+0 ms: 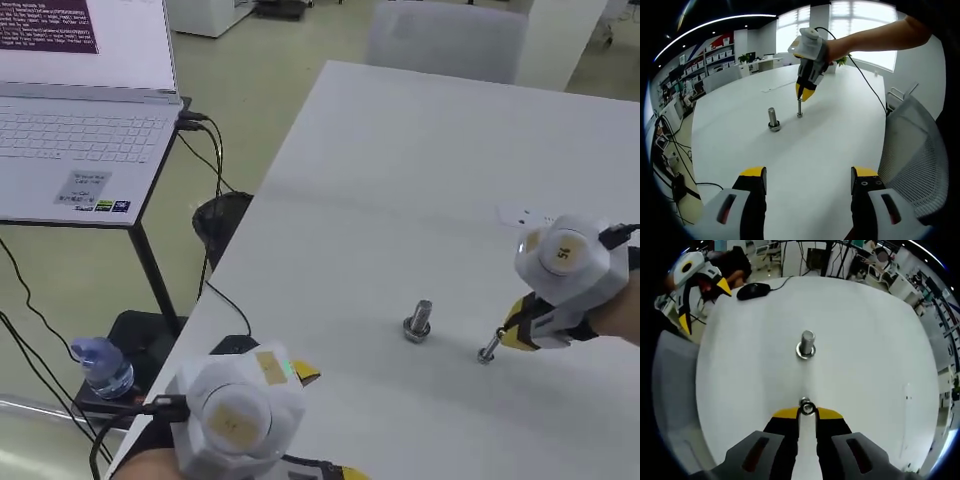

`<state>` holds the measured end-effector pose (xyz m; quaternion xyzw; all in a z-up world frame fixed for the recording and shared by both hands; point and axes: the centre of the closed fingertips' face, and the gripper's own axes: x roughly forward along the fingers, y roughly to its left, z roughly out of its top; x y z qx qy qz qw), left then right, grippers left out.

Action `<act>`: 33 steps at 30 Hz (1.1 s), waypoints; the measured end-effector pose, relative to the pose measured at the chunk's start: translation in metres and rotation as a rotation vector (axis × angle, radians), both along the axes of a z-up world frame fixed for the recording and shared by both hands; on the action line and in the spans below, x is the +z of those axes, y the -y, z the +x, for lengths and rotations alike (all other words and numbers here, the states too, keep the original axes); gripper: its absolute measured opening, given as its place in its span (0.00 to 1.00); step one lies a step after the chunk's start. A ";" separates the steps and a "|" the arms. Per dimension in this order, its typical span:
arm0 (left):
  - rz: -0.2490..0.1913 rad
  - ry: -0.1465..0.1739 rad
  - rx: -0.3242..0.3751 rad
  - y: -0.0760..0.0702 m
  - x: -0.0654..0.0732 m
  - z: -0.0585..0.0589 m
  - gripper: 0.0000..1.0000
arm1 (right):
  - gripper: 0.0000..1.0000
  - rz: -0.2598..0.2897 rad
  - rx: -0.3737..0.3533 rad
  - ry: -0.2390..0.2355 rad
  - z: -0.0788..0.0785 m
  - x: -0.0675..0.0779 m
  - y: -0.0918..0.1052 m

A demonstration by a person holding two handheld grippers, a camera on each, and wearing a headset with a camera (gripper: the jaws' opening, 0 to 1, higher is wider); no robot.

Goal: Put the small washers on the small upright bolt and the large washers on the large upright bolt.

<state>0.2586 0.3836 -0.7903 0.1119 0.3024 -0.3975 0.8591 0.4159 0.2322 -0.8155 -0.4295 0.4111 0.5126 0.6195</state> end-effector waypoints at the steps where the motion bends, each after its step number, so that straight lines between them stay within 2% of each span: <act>1: 0.000 -0.001 -0.001 0.000 0.000 0.000 0.68 | 0.12 0.000 -0.002 0.000 0.001 0.000 0.000; 14: 0.009 -0.014 -0.006 -0.003 -0.004 0.001 0.66 | 0.12 -0.011 -0.008 -0.035 0.005 -0.015 -0.001; 22: 0.021 -0.024 -0.016 -0.004 -0.011 -0.002 0.65 | 0.12 -0.030 0.010 -0.056 0.006 -0.033 -0.001; 26: 0.017 -0.027 -0.006 -0.006 -0.009 -0.002 0.64 | 0.12 -0.035 0.015 -0.068 0.006 -0.041 -0.001; 33: 0.018 -0.037 -0.007 -0.005 -0.013 -0.005 0.64 | 0.13 -0.046 0.017 -0.077 0.004 -0.046 -0.002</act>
